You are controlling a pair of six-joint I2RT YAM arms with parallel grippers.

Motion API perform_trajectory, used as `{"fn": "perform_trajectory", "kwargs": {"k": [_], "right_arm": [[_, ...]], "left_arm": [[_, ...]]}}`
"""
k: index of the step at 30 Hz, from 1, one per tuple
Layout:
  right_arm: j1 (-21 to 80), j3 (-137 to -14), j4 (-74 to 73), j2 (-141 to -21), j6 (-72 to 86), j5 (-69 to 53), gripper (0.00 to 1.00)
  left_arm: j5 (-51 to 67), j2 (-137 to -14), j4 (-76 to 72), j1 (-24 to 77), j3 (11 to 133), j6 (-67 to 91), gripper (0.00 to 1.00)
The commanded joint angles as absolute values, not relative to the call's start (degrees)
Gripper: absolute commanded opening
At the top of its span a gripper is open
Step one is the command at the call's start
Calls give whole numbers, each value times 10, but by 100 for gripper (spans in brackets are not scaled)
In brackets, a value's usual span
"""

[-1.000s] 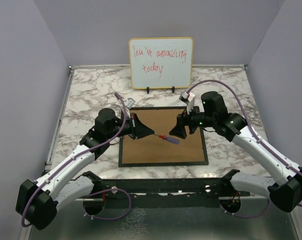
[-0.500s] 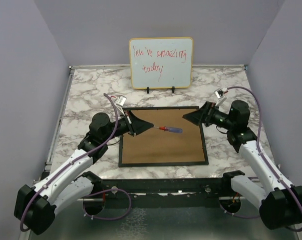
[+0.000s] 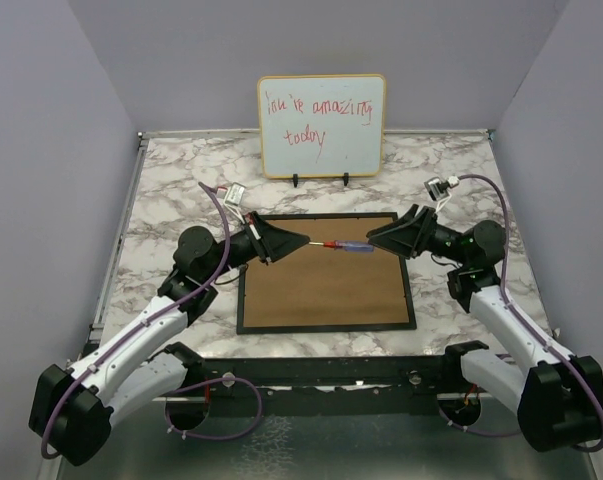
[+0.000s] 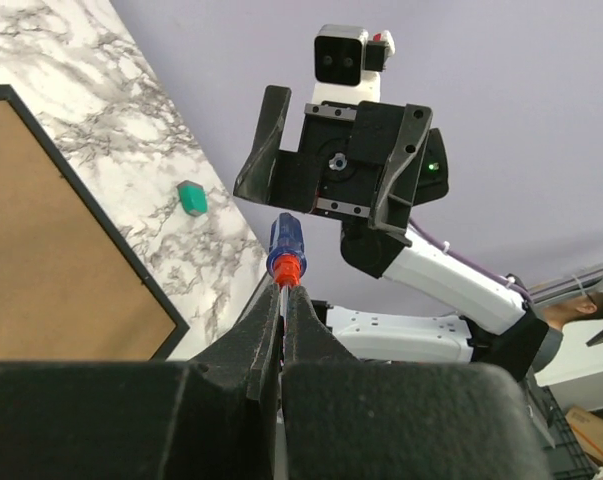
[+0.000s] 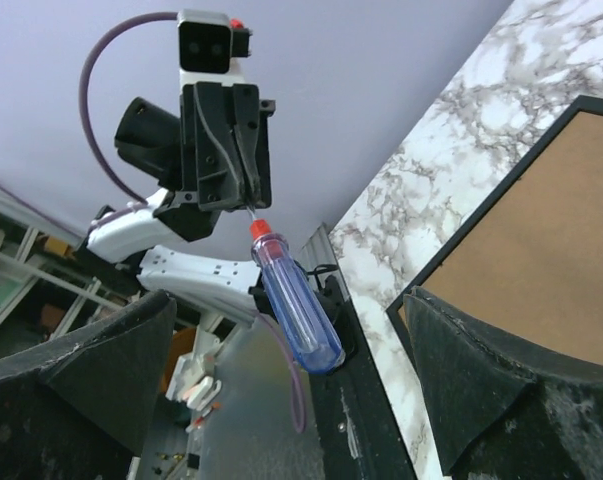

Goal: Take the photo out of the frame
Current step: Pick up the screwdriver from the center of the board.

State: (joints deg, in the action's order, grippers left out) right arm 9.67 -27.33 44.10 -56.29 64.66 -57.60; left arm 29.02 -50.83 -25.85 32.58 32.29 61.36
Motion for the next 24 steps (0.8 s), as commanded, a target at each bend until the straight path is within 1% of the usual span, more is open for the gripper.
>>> {"fn": "perform_trajectory", "kwargs": {"k": [1,3,6,12,16,17,20,24], "right_arm": [[98,-294,510,-569,680,-623,100],[103,-298,514,-576,685,-626,100],[119,-301,552,-588,710,-624,95],[159,-311,568,-607,709,-599,87],[160,-332,564,-625,705,-609,77],[162,-333,575,-631,712,-608,74],[163,-335,619,-652,743,-614,70],[172,-336,641,-671,755,-614,69]], "left_arm": [[289,-521,-328,329,345,644,0],[288,-526,-350,330,349,653,0],[286,-532,-363,331,352,659,0],[283,-545,-371,336,359,657,0],[282,-546,-374,339,356,657,0],[281,-547,-375,339,356,657,0],[279,-547,-379,339,355,658,0],[266,-544,-382,340,352,658,0]]}}
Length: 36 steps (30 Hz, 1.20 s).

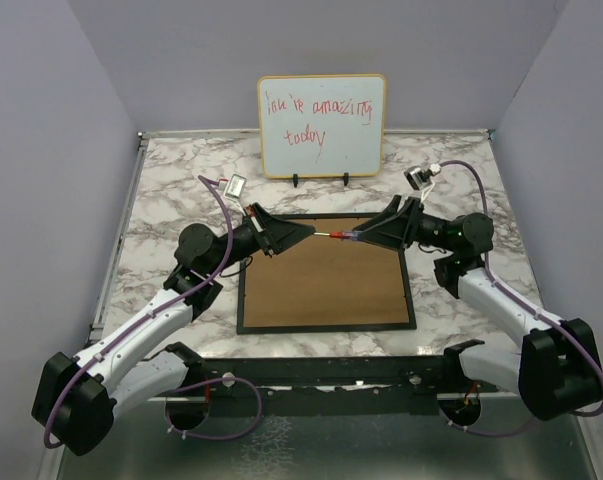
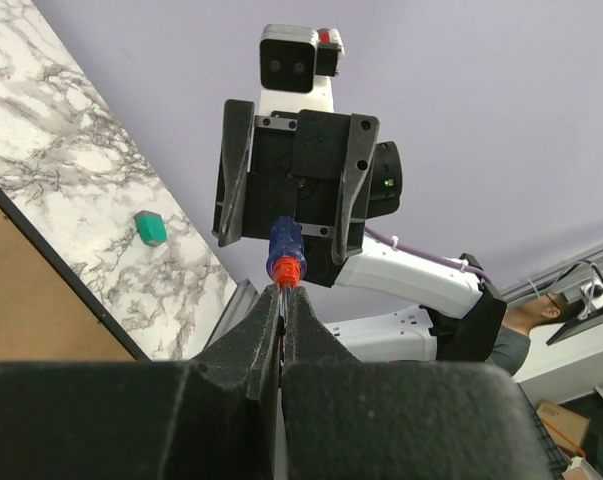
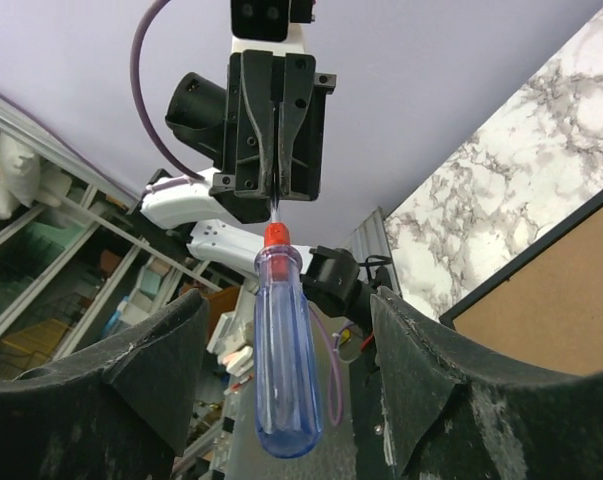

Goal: Take the photo out of the frame
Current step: Pick up the screwdriver from the center of the board.

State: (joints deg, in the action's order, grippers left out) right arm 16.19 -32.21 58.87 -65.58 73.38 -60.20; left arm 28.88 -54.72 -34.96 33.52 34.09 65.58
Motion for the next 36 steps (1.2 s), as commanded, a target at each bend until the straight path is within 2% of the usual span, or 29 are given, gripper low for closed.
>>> {"fn": "perform_trajectory", "kwargs": {"k": [1,14,23,31,36], "right_arm": [[177,-338,642,-673,753,-614,69],[193,-343,627,-677,737,-578,64],[196,-349,642,-682,751,-576,50],[209,-355,659,-695,755,-572,50],[214,-356,667,-700,757,-574,41]], "left_arm": [[263,-543,-382,340,352,658,0],[261,-542,-382,341,346,659,0],[253,-540,-382,341,340,662,0],[253,-542,-382,342,340,663,0],[250,-542,-382,342,337,664,0]]}}
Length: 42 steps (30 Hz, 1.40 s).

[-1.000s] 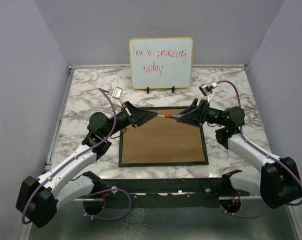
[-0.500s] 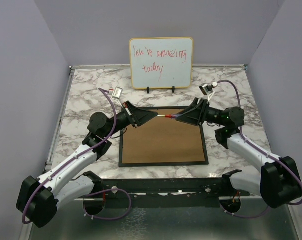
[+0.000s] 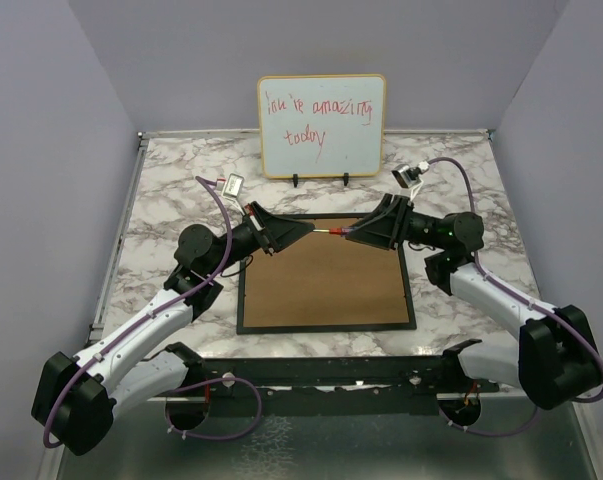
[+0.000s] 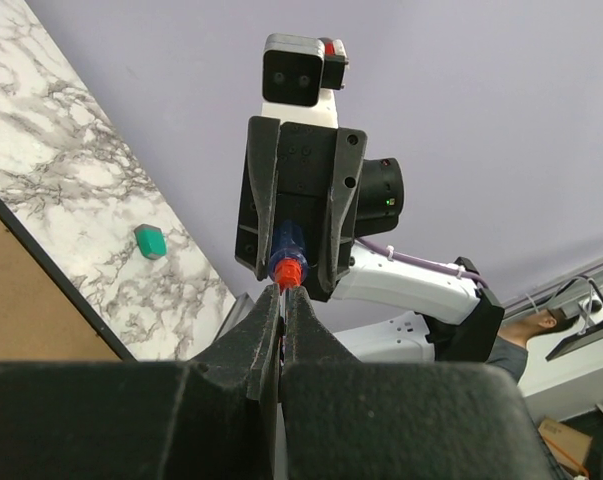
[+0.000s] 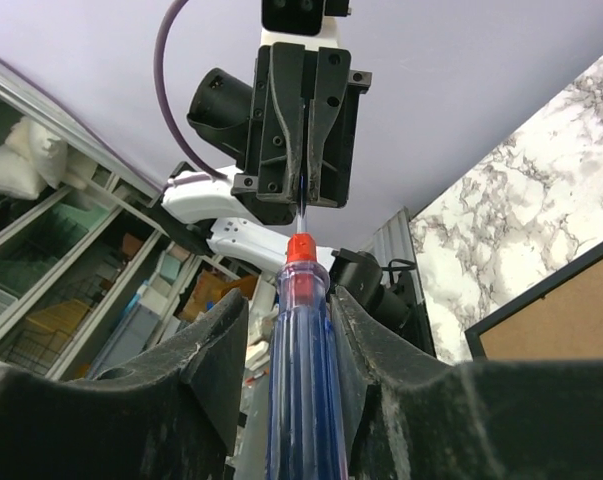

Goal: Take the photo out of the frame
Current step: Pick up the screwdriver from the center of the board.

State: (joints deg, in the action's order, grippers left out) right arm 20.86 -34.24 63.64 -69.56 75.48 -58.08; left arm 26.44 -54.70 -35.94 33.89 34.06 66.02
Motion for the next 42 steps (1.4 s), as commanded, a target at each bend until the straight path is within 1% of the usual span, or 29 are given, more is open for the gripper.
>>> {"fn": "perform_trajectory", "kwargs": {"k": [1,3,6,7,8,9,14,20,25,26,28,30,32,34,40,41,42], "right_arm": [[215,-356,666,-700,754,-576,39],[215,-354,661,-698,750,-577,37],[215,-350,649,-692,746,-572,27],[215,-350,647,-690,745,-571,26],[215,-350,645,-688,745,-569,23],[215,-349,643,-686,743,-567,17],[215,-356,597,-674,713,-575,1],[215,-362,519,-649,670,-573,1],[217,-380,407,-630,609,-568,1],[216,-383,396,-628,602,-570,8],[217,-385,392,-627,598,-577,28],[217,-385,401,-625,602,-581,40],[217,-385,408,-624,606,-580,48],[217,-384,419,-625,615,-578,50],[217,-368,490,-636,663,-578,50],[217,-367,493,-637,665,-578,50],[217,-367,495,-639,666,-579,47]], "left_arm": [[249,-541,-382,342,336,664,0],[250,-540,-382,342,334,665,0],[247,-537,-382,342,332,666,0],[246,-536,-382,342,331,666,0],[246,-536,-382,342,330,666,0],[245,-536,-381,342,330,667,0],[249,-542,-381,342,330,668,0],[260,-560,-381,342,337,670,0],[264,-568,-379,342,341,671,0],[266,-570,-378,342,342,671,0],[269,-571,-377,342,343,671,0],[272,-573,-376,342,345,671,0],[275,-573,-375,342,346,670,0],[276,-574,-375,342,346,671,0],[272,-571,-375,342,342,672,0],[272,-572,-375,342,342,672,0],[271,-570,-375,342,342,672,0]]}}
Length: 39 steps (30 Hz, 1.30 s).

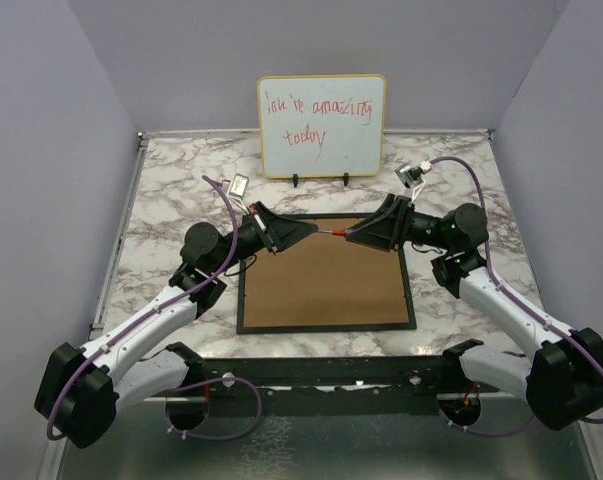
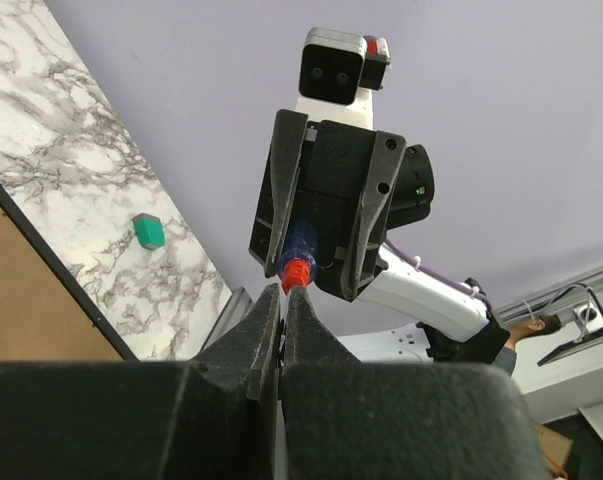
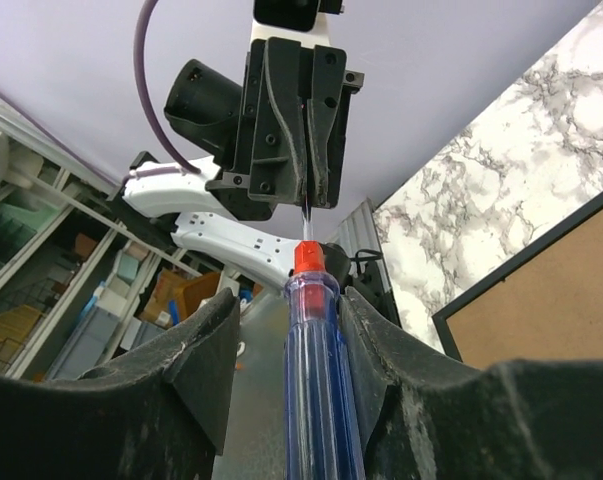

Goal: Take the photo out of the frame
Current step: Pick up the screwdriver from the center of the board.

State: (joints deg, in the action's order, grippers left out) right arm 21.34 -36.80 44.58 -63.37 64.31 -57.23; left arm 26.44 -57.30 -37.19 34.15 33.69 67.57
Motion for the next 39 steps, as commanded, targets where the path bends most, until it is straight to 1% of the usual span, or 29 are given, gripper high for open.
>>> {"fn": "perform_trajectory", "kwargs": {"k": [1,2,7,9,10,11,12,14,15,16,17,18,19,20,21,23,24,25,29,33,36,38,39], "right_arm": [[217,-367,496,-639,666,-581,44],[217,-367,496,-639,665,-582,41],[217,-366,483,-635,659,-586,36],[217,-365,477,-633,656,-585,27],[217,-365,474,-633,655,-585,26],[217,-365,472,-632,653,-584,23],[217,-366,471,-633,652,-585,17],[217,-364,469,-630,649,-581,11],[217,-366,464,-629,644,-578,5],[217,-368,451,-626,637,-573,1],[217,-372,429,-624,624,-569,1],[218,-378,402,-621,609,-562,1],[217,-385,370,-616,592,-554,0],[217,-392,335,-609,572,-544,0],[217,-401,290,-603,550,-530,0],[217,-423,178,-593,500,-488,1],[217,-430,133,-587,474,-467,1],[217,-431,101,-581,459,-451,0],[217,-420,-5,-551,422,-362,0],[217,-421,-100,-545,409,-283,1],[218,-444,-176,-585,398,-275,1],[229,-466,-209,-627,375,-294,0],[241,-475,-219,-641,368,-285,0]], "left_arm": [[269,-570,-375,342,342,672,0],[268,-568,-375,342,341,673,0],[254,-561,-375,342,336,673,0],[249,-559,-375,342,333,673,0],[244,-556,-375,342,332,673,0],[240,-554,-375,342,330,674,0],[236,-553,-375,342,328,675,0],[232,-550,-375,342,326,674,0],[231,-550,-375,342,325,674,0],[232,-550,-375,342,325,673,0],[233,-550,-375,342,325,672,0],[235,-550,-373,342,325,672,3],[235,-549,-367,342,324,670,16],[233,-546,-356,342,324,663,34],[227,-542,-330,342,327,654,55],[194,-525,-239,341,339,617,85],[169,-515,-187,341,346,593,96],[143,-505,-133,341,352,572,99],[40,-474,67,339,377,520,99],[-71,-458,226,336,374,530,99],[-110,-458,292,336,355,552,99],[-111,-452,300,335,334,564,99],[-111,-447,300,335,323,571,99]]}}
